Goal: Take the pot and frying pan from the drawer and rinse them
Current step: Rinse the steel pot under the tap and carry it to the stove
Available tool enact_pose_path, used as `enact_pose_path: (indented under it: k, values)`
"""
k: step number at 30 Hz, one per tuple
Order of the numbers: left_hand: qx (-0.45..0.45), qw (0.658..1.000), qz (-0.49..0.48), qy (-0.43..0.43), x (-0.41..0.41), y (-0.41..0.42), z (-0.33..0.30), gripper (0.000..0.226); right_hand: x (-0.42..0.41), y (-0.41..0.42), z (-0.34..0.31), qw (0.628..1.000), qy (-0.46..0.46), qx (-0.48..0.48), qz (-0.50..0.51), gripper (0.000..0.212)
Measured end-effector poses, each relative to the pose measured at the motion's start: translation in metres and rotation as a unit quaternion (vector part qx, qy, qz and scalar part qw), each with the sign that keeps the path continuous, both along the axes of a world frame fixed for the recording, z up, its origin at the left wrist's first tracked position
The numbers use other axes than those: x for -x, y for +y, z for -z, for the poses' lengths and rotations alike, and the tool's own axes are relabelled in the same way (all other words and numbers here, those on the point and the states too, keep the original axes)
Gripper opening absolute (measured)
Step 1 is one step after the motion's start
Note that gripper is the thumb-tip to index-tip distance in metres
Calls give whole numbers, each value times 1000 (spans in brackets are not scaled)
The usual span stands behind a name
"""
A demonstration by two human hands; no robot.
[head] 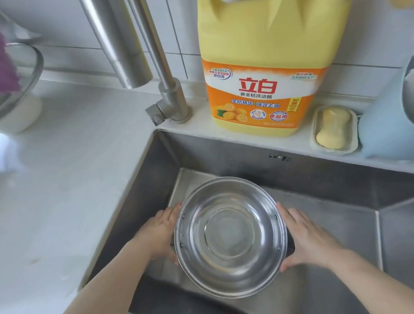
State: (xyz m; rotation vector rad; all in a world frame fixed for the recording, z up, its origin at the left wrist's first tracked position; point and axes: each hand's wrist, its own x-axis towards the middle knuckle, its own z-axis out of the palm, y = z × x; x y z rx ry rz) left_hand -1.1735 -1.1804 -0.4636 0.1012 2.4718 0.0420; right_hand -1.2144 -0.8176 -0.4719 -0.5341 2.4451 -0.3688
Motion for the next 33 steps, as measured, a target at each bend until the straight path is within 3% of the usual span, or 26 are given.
enact_pose_path:
  k: [6,8,10,11,13,15,19,23,29,33]
  values:
    - [2,1000,-5,-14,5,2,-6,135,-1,0,-1,1000,-4,12,1,153]
    - [-49,998,-30,-4,14,9,-26,120,-2,-1,-2,1000,-3,16,5,153]
    - [-152,980,-94,89,29,17,-62,101,-3,-1,-3,1000,-3,21,9,152]
    - [-194,953,-142,184,38,21,-81,91,-3,-1,-4,1000,-3,22,9,152]
    - [-241,856,-255,380,56,28,-111,76,-5,-2,-5,1000,-5,23,9,151]
    - [-258,780,-359,443,80,31,-130,71,-6,-2,-6,1000,-5,25,10,150]
    - [-257,785,-463,322,130,31,-143,55,-8,-2,-6,1000,-2,22,13,151]
    - [-284,759,-486,328,149,33,-136,18,-9,-1,-4,1000,0,24,16,151]
    - [-339,743,-487,310,146,16,-125,24,-10,0,1,999,3,32,20,151]
    - [-404,712,-490,297,144,12,-126,29,-10,0,2,999,4,31,17,152]
